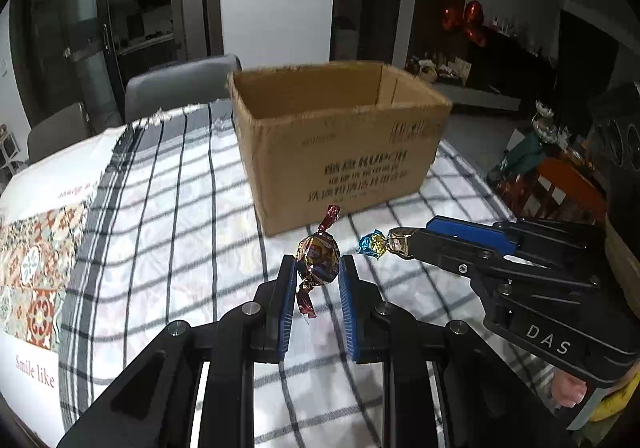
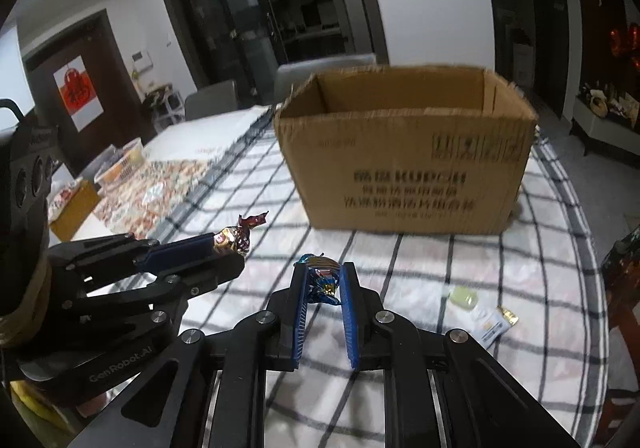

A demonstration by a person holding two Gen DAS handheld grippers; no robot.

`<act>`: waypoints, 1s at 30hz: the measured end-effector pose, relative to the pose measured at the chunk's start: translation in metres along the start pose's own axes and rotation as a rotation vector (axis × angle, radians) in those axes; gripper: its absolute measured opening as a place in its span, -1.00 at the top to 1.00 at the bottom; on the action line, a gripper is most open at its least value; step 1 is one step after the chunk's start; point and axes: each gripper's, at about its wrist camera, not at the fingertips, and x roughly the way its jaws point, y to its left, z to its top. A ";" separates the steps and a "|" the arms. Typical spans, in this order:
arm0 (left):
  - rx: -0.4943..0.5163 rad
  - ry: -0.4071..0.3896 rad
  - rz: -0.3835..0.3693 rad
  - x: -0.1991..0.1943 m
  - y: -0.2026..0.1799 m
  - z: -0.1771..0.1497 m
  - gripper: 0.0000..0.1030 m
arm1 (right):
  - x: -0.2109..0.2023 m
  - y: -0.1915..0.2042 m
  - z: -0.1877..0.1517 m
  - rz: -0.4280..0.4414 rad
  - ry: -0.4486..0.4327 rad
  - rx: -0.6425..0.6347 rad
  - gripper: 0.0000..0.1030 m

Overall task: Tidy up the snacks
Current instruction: 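Carry both wrapped candies over the box with both tools, then open both tools to drop the wrapped candies into the box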

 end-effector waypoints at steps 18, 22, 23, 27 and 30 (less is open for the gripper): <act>0.025 -0.123 -0.002 -0.013 -0.014 0.087 0.57 | -0.040 -0.023 0.080 -0.041 -0.179 -0.003 0.66; 0.023 -0.126 0.000 -0.004 -0.010 0.103 0.57 | -0.037 -0.031 0.099 -0.060 -0.193 -0.019 0.67; 0.022 -0.126 0.002 -0.001 -0.009 0.106 0.57 | -0.035 -0.033 0.103 -0.063 -0.196 -0.021 0.66; 0.020 -0.121 0.000 0.014 -0.006 0.121 0.57 | -0.027 -0.041 0.117 -0.072 -0.198 -0.030 0.66; 0.019 -0.118 0.003 0.026 -0.004 0.131 0.57 | -0.019 -0.048 0.127 -0.082 -0.199 -0.031 0.66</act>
